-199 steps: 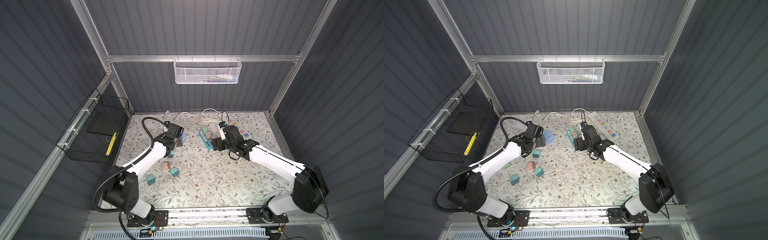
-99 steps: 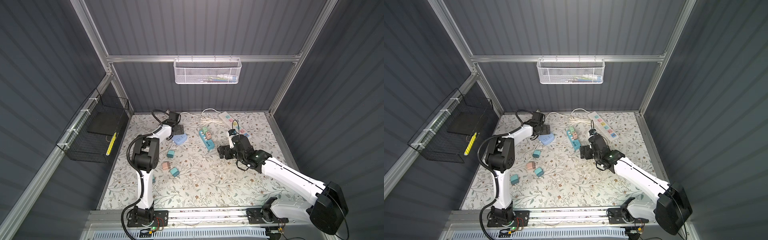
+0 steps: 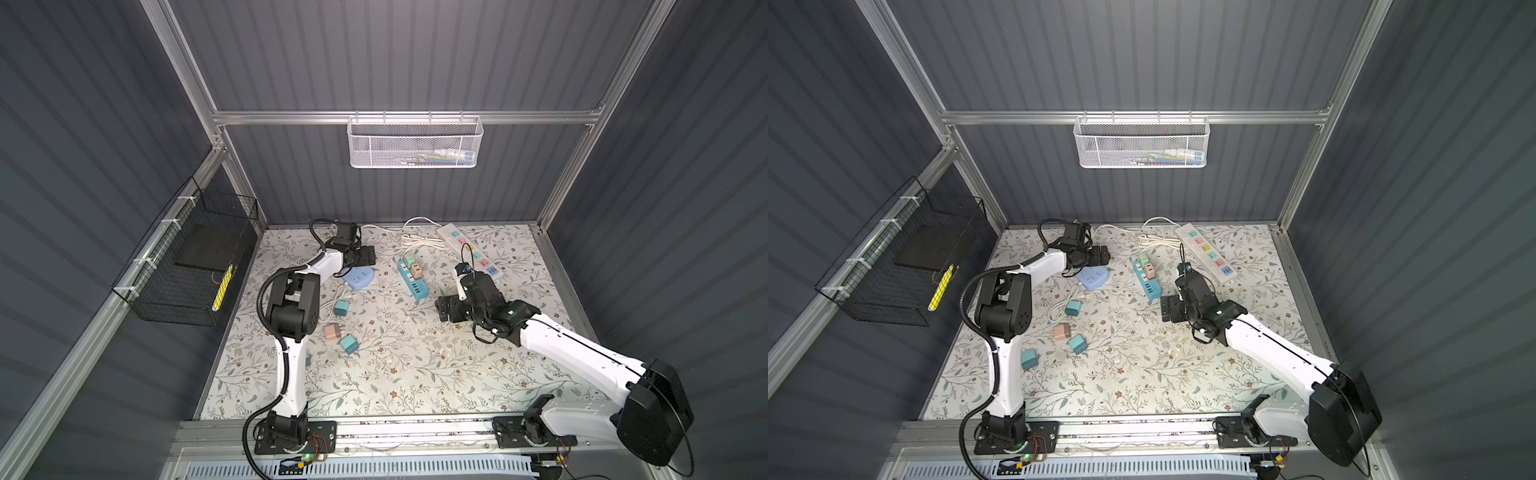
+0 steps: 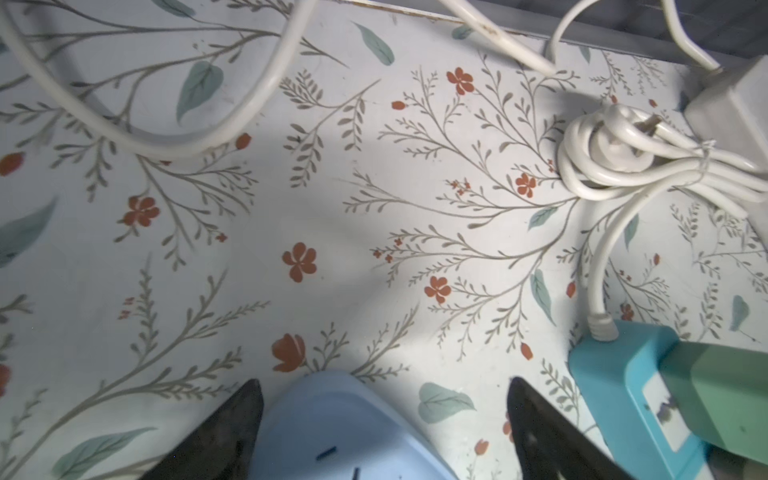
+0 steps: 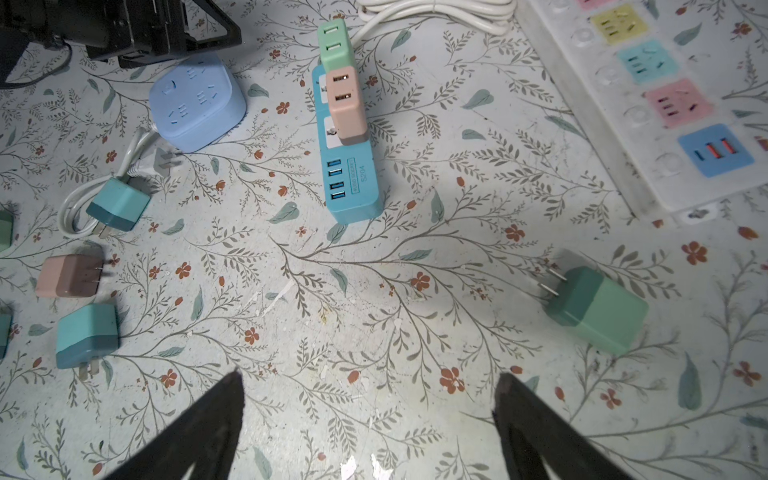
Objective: Insert the plug
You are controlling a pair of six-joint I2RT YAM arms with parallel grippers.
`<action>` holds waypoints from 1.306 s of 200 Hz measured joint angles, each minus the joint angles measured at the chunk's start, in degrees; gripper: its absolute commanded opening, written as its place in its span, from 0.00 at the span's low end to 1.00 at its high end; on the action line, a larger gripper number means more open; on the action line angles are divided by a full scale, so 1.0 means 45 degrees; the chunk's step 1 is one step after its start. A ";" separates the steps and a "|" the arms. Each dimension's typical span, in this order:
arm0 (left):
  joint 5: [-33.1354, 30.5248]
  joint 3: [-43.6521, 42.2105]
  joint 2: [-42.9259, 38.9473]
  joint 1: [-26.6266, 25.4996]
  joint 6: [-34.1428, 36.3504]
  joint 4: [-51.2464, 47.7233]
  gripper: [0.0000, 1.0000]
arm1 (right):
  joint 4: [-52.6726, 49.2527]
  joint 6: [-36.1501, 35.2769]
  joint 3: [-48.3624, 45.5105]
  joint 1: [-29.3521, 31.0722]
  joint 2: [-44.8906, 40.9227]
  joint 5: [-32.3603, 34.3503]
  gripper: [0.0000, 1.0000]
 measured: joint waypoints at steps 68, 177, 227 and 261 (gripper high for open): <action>0.1253 -0.1768 -0.0588 -0.0690 0.0024 0.0680 0.88 | -0.0189 0.0287 -0.1088 0.0180 -0.1360 0.0384 0.94; 0.0578 -0.5557 -0.4983 -0.2307 -0.1209 0.1579 0.92 | -0.0437 0.0568 -0.1574 0.0840 -0.2982 0.1025 0.94; -0.2263 -0.6897 -0.9656 -0.2263 -0.2769 0.0563 0.94 | -0.0685 0.0816 -0.1598 0.1792 -0.3089 0.1685 0.94; -0.2346 -0.7446 -0.9262 -0.1972 -0.3060 -0.0418 0.93 | -0.0670 0.1059 -0.1681 0.2327 -0.3026 0.2001 0.94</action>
